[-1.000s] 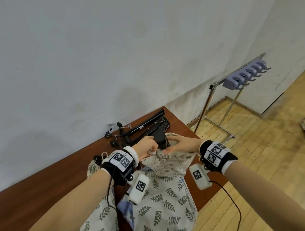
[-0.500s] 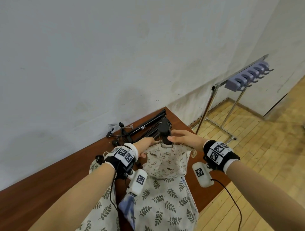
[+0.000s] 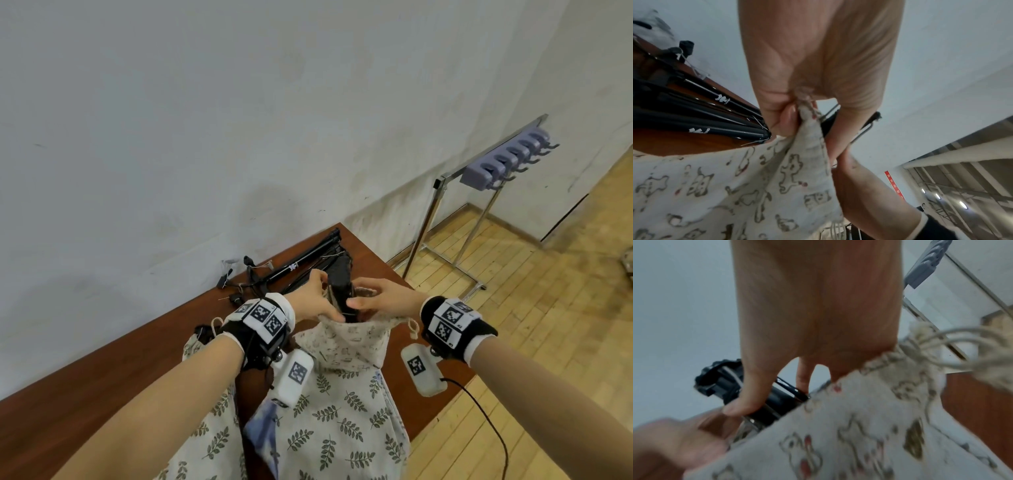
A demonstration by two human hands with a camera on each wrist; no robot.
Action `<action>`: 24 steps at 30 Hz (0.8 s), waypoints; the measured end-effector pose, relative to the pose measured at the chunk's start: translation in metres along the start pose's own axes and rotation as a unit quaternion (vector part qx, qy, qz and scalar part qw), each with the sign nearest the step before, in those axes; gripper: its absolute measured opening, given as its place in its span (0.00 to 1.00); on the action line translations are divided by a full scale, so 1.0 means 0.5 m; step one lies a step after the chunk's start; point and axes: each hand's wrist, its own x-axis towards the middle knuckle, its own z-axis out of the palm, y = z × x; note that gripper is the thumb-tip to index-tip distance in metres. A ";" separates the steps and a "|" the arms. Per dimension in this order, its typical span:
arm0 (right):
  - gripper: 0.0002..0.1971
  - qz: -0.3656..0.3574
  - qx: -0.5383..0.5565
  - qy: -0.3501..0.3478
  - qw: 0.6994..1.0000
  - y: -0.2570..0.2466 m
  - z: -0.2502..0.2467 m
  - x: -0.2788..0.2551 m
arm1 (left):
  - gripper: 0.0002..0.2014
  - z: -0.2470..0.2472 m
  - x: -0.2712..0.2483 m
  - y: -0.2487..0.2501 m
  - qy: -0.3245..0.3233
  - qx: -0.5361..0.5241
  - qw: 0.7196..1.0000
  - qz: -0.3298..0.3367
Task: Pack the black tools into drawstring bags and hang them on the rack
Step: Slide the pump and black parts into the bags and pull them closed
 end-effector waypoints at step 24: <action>0.10 0.177 0.142 0.074 0.971 0.124 -0.070 -0.041 | 0.13 -0.012 0.008 0.008 0.035 -0.027 0.996 0.078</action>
